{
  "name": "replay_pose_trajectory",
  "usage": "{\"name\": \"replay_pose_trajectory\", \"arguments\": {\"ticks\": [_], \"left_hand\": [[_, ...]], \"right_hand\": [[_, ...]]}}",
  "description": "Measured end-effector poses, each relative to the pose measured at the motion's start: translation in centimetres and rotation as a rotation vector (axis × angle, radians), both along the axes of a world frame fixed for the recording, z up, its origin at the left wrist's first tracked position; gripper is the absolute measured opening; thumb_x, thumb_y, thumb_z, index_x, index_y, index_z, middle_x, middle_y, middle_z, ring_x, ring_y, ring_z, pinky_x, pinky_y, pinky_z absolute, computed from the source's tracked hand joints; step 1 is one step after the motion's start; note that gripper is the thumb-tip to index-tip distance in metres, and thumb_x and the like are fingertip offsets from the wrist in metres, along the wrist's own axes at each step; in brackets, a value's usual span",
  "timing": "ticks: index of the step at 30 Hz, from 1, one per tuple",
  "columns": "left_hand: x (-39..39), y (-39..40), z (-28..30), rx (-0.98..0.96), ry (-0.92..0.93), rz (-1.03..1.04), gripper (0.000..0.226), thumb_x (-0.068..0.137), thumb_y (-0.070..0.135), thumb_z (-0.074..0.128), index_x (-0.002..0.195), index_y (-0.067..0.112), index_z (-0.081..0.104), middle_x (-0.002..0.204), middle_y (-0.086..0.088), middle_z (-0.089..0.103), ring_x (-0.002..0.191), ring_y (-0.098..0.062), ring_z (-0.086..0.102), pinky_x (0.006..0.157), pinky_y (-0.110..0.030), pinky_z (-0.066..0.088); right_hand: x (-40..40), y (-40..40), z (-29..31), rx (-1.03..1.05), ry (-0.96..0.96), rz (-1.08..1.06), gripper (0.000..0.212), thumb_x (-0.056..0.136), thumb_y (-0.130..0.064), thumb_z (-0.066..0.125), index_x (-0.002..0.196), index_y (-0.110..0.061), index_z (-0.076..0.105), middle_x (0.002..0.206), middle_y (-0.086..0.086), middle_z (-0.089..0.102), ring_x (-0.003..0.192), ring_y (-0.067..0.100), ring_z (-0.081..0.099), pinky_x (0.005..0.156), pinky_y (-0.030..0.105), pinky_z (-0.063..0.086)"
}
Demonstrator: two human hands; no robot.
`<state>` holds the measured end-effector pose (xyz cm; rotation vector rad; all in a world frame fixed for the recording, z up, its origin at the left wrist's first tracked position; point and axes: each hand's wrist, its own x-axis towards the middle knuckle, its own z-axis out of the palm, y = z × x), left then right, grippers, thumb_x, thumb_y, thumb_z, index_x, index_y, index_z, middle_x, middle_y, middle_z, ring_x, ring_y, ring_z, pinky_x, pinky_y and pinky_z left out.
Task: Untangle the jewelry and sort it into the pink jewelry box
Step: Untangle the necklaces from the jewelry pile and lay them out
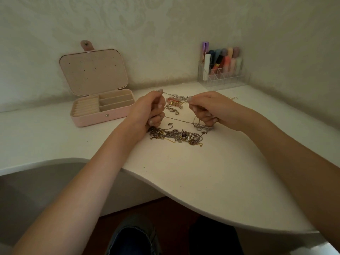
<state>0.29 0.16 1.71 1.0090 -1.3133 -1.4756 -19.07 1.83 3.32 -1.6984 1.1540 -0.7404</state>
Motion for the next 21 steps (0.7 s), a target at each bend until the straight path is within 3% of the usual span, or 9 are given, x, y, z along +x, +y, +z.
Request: {"name": "replay_pose_trajectory", "arguments": {"ticks": [4,9,13,17,21], "left_hand": [[0.0,-0.1,0.1,0.031,-0.008,0.016,0.048,0.098,0.032,0.038,0.052,0.020,0.030,0.038,0.007,0.017,0.034,-0.009,0.015,0.035,-0.018,0.016],[0.1,0.2,-0.1,-0.011,0.009,0.036,0.034,0.097,0.032,0.040,0.073,0.017,0.058,0.039,0.007,0.017,0.034,-0.009,0.016,0.037,-0.016,0.017],[0.1,0.3,0.0,-0.028,0.005,0.002,0.035,0.097,0.033,0.041,0.094,0.016,0.071,0.041,0.007,0.015,0.037,-0.009,0.015,0.040,-0.019,0.016],[0.1,0.3,0.0,-0.039,-0.029,-0.048,0.039,0.099,0.031,0.038,0.094,0.013,0.072,0.039,0.008,0.015,0.036,-0.008,0.015,0.040,-0.020,0.014],[0.1,0.1,-0.2,-0.038,-0.042,-0.053,0.041,0.100,0.030,0.037,0.090,0.009,0.071,0.038,0.008,0.015,0.034,-0.007,0.015,0.038,-0.019,0.013]], "right_hand": [[-0.3,-0.2,-0.1,0.078,-0.077,0.018,0.044,0.099,-0.039,0.042,0.060,-0.020,0.037,0.053,-0.003,0.027,0.046,0.011,0.018,0.043,0.022,0.017],[-0.4,-0.3,-0.3,0.072,-0.100,0.000,0.049,0.096,-0.045,0.045,0.057,-0.017,0.038,0.053,-0.003,0.031,0.047,0.010,0.019,0.044,0.022,0.018],[-0.5,-0.3,-0.6,0.014,-0.100,-0.010,0.044,0.097,-0.045,0.042,0.070,-0.014,0.058,0.046,-0.001,0.034,0.041,0.011,0.020,0.041,0.023,0.020],[-0.5,-0.4,-1.0,-0.099,-0.084,-0.104,0.034,0.099,-0.038,0.043,0.090,-0.015,0.066,0.042,-0.002,0.036,0.040,0.011,0.023,0.041,0.020,0.024],[-0.3,-0.5,-1.0,-0.103,-0.159,-0.146,0.027,0.099,-0.033,0.045,0.089,-0.016,0.063,0.044,-0.004,0.036,0.041,0.009,0.024,0.039,0.018,0.023]]}}
